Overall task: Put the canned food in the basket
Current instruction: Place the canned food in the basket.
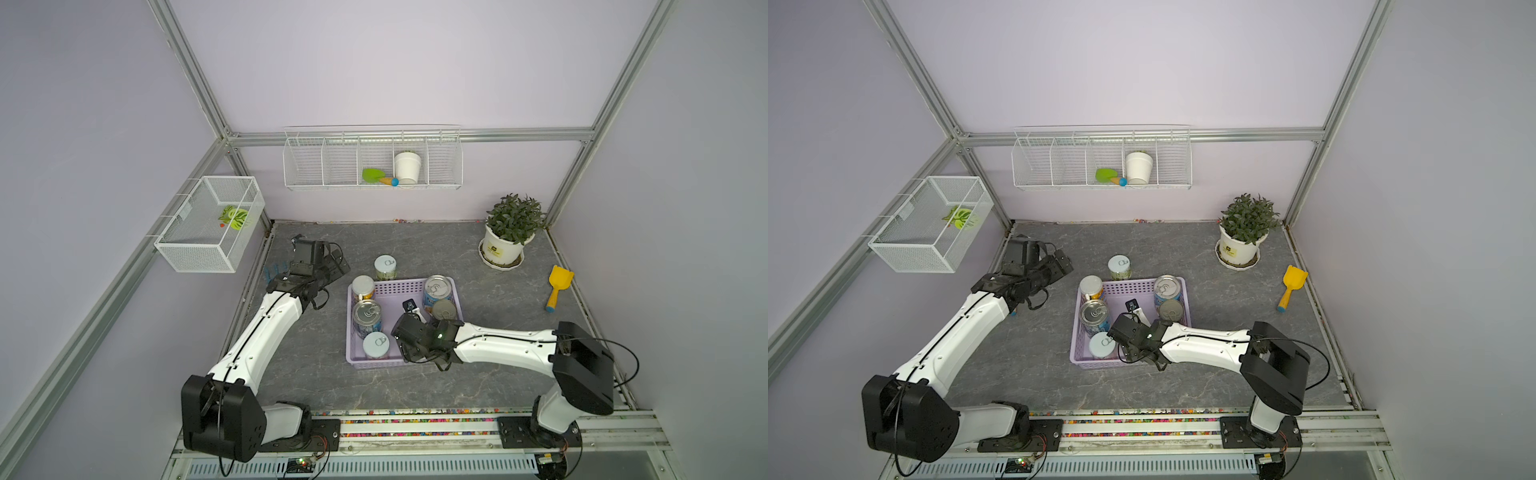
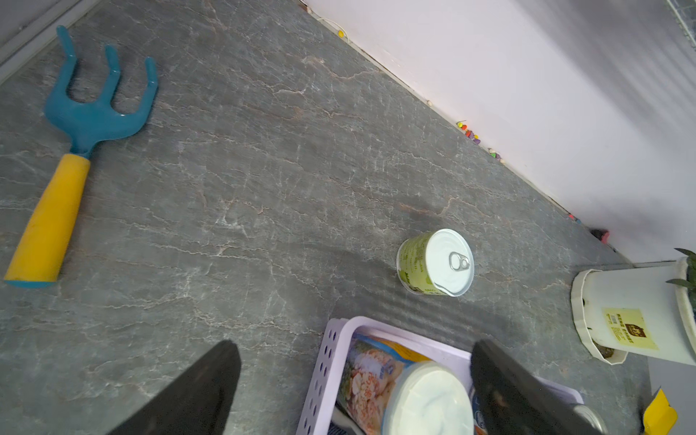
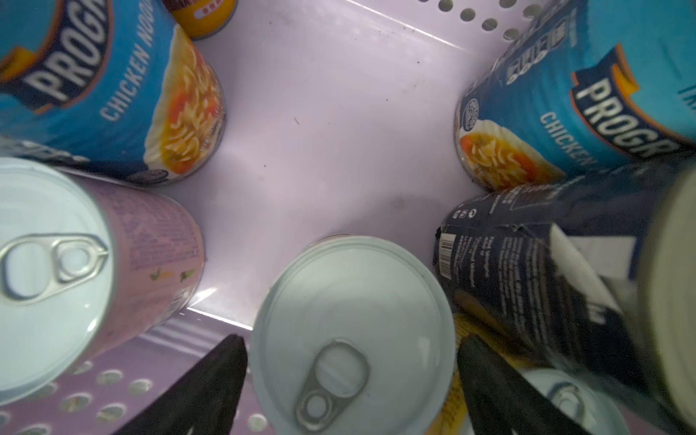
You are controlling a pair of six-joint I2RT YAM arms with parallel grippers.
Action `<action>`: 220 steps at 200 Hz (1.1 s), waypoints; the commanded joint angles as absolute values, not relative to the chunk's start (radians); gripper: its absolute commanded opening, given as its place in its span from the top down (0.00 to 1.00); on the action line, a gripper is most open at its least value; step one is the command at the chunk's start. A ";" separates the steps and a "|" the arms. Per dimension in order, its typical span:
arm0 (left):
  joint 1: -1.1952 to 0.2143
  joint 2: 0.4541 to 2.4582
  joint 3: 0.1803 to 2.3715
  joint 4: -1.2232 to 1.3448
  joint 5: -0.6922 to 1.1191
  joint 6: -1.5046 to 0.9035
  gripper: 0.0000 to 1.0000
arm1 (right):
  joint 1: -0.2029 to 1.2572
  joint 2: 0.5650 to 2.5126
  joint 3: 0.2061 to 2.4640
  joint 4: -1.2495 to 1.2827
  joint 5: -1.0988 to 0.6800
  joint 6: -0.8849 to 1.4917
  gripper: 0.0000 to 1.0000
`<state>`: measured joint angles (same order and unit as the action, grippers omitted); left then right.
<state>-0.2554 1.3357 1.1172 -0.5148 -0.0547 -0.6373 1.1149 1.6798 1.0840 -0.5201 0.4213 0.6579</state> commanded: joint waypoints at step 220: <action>-0.497 2.190 2.008 -0.878 -0.056 -0.381 0.00 | 1.124 1.224 0.882 -0.505 0.538 0.652 0.02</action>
<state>-0.4961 2.1567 1.9572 -0.8524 -0.0517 -0.4015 1.1187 1.2144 0.8890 -0.5056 0.5167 0.6430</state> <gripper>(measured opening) 0.999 0.980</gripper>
